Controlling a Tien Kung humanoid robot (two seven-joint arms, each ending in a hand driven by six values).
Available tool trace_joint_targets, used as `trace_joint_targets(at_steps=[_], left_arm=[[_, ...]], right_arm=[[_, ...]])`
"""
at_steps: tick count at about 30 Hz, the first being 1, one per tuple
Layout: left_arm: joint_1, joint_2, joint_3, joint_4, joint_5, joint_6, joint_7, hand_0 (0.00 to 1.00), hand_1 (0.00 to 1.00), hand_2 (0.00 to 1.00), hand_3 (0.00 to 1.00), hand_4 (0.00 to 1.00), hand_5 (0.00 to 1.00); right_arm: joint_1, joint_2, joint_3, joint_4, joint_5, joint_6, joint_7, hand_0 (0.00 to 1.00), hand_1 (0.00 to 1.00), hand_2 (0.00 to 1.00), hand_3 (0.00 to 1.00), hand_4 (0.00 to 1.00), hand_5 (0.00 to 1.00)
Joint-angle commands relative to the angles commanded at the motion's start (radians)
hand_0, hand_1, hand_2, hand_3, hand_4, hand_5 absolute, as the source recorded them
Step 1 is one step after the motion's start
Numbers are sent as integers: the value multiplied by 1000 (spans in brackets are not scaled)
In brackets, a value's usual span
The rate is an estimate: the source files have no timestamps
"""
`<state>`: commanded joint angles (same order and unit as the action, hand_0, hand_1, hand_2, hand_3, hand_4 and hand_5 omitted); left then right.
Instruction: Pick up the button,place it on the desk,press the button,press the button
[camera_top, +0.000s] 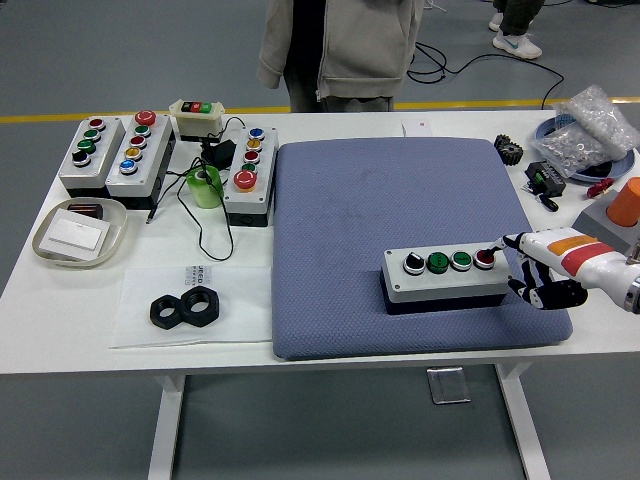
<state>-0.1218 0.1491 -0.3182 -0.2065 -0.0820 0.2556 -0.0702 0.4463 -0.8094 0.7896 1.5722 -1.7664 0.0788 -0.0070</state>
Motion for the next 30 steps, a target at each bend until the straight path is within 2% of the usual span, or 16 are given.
trace_joint_targets(at_steps=[15,18,24,30], left_arm=[[1,-1,-3,0,4,0,1,750,827,869,828,631,998],[1,0,-2,0,4,0,1,750,827,869,828,630,998],[0,0,-3,0,4,0,1,750,827,869,828,631,998],[0,0,-3,-1,5,0,2,750,826,870,828,632,998]], right_arm=[[8,-1,-21,-2,-7,28,-14,318,135,240,761,565,2],[6,-2,-14,3,-8,22,-13,321,137,241,762,565,2],[2,-8,26,50,1,-22,0,319,135,240,764,569,2],[19,2,1,73,0,-18,-5,318,135,239,765,571,2]])
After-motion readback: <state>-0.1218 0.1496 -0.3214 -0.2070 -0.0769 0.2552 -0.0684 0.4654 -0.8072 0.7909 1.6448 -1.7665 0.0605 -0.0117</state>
